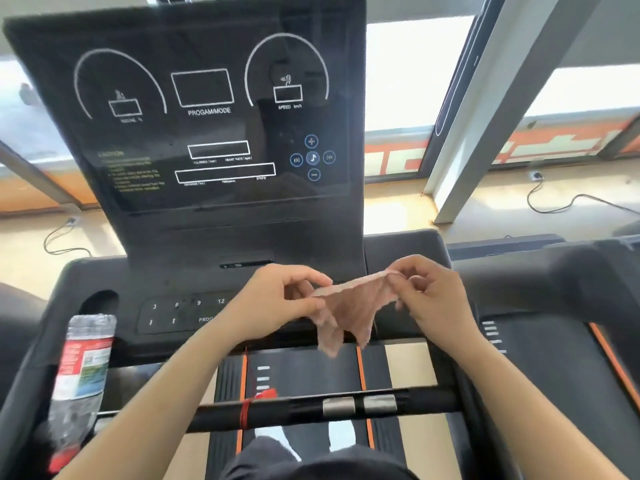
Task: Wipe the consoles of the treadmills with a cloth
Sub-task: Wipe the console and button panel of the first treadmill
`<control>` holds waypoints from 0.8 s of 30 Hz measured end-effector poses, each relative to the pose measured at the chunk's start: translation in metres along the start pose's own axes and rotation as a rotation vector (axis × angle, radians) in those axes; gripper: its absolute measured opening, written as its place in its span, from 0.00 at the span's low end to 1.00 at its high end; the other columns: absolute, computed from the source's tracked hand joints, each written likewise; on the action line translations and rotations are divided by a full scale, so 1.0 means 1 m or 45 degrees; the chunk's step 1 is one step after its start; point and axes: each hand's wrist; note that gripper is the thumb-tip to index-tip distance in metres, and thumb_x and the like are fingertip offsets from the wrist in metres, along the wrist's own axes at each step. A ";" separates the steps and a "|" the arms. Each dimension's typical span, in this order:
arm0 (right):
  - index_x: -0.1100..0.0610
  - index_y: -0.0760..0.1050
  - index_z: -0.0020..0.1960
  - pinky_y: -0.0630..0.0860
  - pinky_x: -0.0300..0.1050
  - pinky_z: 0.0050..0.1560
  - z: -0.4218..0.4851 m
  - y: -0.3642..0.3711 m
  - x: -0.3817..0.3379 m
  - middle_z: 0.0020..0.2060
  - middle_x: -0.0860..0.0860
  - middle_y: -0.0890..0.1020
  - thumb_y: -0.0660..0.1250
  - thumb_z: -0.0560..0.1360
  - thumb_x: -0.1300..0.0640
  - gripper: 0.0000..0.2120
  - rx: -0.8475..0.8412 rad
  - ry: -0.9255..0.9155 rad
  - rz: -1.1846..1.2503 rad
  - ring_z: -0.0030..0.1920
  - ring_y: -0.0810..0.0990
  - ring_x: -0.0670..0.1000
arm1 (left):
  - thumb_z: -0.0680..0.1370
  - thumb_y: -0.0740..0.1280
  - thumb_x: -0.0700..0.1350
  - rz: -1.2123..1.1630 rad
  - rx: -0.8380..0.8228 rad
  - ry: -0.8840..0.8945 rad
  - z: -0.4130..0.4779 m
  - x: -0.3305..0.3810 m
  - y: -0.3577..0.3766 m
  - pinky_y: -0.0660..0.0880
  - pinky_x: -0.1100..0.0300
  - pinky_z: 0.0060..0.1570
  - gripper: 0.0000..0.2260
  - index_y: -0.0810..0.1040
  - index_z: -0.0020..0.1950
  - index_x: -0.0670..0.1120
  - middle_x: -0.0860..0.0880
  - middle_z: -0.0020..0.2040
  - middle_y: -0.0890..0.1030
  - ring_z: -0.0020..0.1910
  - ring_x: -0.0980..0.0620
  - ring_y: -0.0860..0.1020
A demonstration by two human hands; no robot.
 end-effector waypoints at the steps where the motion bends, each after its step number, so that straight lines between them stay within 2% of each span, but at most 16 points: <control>1: 0.52 0.81 0.46 0.73 0.35 0.32 0.010 -0.005 -0.004 0.32 0.44 0.83 0.69 0.79 0.61 0.06 -0.002 0.002 0.008 0.29 0.78 0.44 | 0.77 0.75 0.43 0.025 0.013 0.032 0.004 0.005 -0.005 0.73 0.67 0.37 0.12 0.84 0.58 0.57 0.55 0.38 0.85 0.34 0.60 0.78; 4: 0.52 0.82 0.49 0.78 0.40 0.38 0.040 -0.014 -0.015 0.40 0.45 0.85 0.70 0.79 0.58 0.03 0.083 -0.045 -0.061 0.35 0.82 0.44 | 0.79 0.73 0.44 0.012 0.107 0.122 0.019 0.022 -0.021 0.75 0.65 0.41 0.10 0.82 0.58 0.56 0.52 0.38 0.85 0.36 0.57 0.78; 7: 0.53 0.83 0.48 0.79 0.36 0.34 0.069 -0.019 -0.029 0.40 0.48 0.85 0.71 0.79 0.59 0.02 0.181 -0.074 0.007 0.31 0.82 0.45 | 0.79 0.72 0.43 0.022 0.392 0.185 0.042 0.030 -0.035 0.75 0.64 0.40 0.07 0.83 0.50 0.56 0.52 0.38 0.83 0.36 0.56 0.78; 10: 0.52 0.82 0.45 0.83 0.44 0.36 0.101 -0.016 -0.043 0.37 0.49 0.84 0.73 0.76 0.61 0.05 0.221 -0.046 0.159 0.33 0.84 0.50 | 0.77 0.74 0.44 0.279 0.735 0.237 0.069 0.033 -0.049 0.73 0.66 0.40 0.06 0.83 0.47 0.57 0.57 0.40 0.82 0.36 0.58 0.76; 12: 0.54 0.80 0.45 0.85 0.47 0.39 0.124 -0.010 -0.046 0.39 0.52 0.83 0.73 0.75 0.64 0.06 0.261 -0.038 0.224 0.34 0.85 0.53 | 0.77 0.73 0.47 0.475 0.929 0.230 0.088 0.037 -0.056 0.74 0.62 0.41 0.03 0.83 0.48 0.56 0.58 0.42 0.82 0.38 0.59 0.76; 14: 0.55 0.78 0.47 0.85 0.46 0.40 0.145 -0.001 -0.045 0.40 0.53 0.83 0.72 0.75 0.64 0.06 0.307 -0.061 0.183 0.36 0.85 0.53 | 0.78 0.71 0.47 0.600 1.079 0.221 0.107 0.036 -0.058 0.73 0.60 0.40 0.03 0.82 0.48 0.55 0.58 0.44 0.82 0.41 0.58 0.77; 16: 0.55 0.77 0.48 0.82 0.41 0.40 0.162 0.006 -0.040 0.41 0.52 0.83 0.71 0.75 0.63 0.05 0.327 -0.070 0.103 0.37 0.84 0.51 | 0.79 0.69 0.47 0.643 1.177 0.195 0.125 0.029 -0.055 0.74 0.58 0.39 0.03 0.81 0.48 0.55 0.57 0.46 0.82 0.41 0.55 0.79; 18: 0.54 0.76 0.46 0.80 0.41 0.41 0.174 0.013 -0.032 0.40 0.51 0.83 0.72 0.74 0.60 0.05 0.337 -0.066 0.056 0.41 0.83 0.53 | 0.79 0.69 0.46 0.653 1.236 0.194 0.139 0.019 -0.051 0.78 0.53 0.38 0.02 0.80 0.48 0.53 0.55 0.46 0.81 0.40 0.50 0.80; 22: 0.51 0.78 0.43 0.84 0.50 0.48 0.194 0.021 -0.016 0.39 0.45 0.83 0.74 0.75 0.54 0.06 0.312 -0.047 0.047 0.41 0.82 0.46 | 0.76 0.72 0.38 0.617 1.333 0.344 0.162 0.002 -0.047 0.78 0.50 0.30 0.04 0.81 0.47 0.47 0.51 0.45 0.79 0.33 0.50 0.79; 24: 0.52 0.78 0.43 0.84 0.52 0.48 0.200 0.023 -0.013 0.39 0.45 0.83 0.74 0.75 0.54 0.05 0.312 -0.053 0.079 0.41 0.82 0.46 | 0.75 0.71 0.35 0.567 1.400 0.394 0.169 -0.001 -0.039 0.77 0.49 0.28 0.05 0.80 0.46 0.44 0.48 0.45 0.77 0.33 0.49 0.78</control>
Point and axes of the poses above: each hand's wrist, its own z-axis towards the middle knuckle, its own y-axis out of the palm, x = y × z
